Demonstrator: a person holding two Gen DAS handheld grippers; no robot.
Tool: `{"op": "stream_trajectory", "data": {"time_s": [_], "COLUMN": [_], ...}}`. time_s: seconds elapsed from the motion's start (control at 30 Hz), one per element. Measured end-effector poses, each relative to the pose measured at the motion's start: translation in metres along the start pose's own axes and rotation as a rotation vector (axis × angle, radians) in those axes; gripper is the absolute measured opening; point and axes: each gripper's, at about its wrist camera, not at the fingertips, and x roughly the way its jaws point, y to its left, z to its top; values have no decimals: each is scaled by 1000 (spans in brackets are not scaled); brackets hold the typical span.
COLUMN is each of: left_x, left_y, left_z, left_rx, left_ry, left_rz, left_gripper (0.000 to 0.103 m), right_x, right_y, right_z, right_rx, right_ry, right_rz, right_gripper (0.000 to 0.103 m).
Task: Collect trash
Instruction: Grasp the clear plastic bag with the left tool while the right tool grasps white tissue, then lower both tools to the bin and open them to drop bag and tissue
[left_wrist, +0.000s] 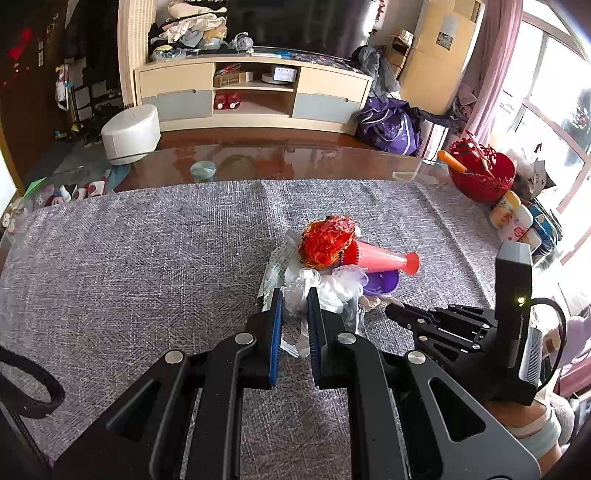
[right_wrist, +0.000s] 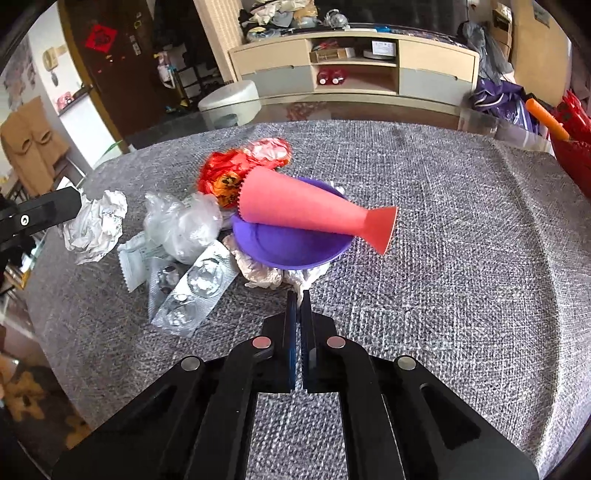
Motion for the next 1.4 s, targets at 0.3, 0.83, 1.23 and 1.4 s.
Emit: {"op": "stream_trajectory", "data": {"time_s": [0.3, 0.83, 1.23, 1.4], "left_x": [-42, -127, -150, -141], "left_y": [-12, -55, -72, -72], "left_z": [-5, -63, -136, -173], "left_rx": [25, 75, 107, 95], "left_ry": [-44, -87, -48, 9], "left_rz": [18, 12, -2, -18], "left_gripper": [11, 12, 12, 12], "right_x": [-68, -173, -197, -186], "right_y": [17, 36, 49, 49], "right_z": [11, -25, -90, -126], "right_rx": [-18, -30, -43, -21], "right_ry": [-105, -222, -179, -118], "right_rz": [5, 11, 34, 56], "right_gripper": [3, 3, 3, 3]}}
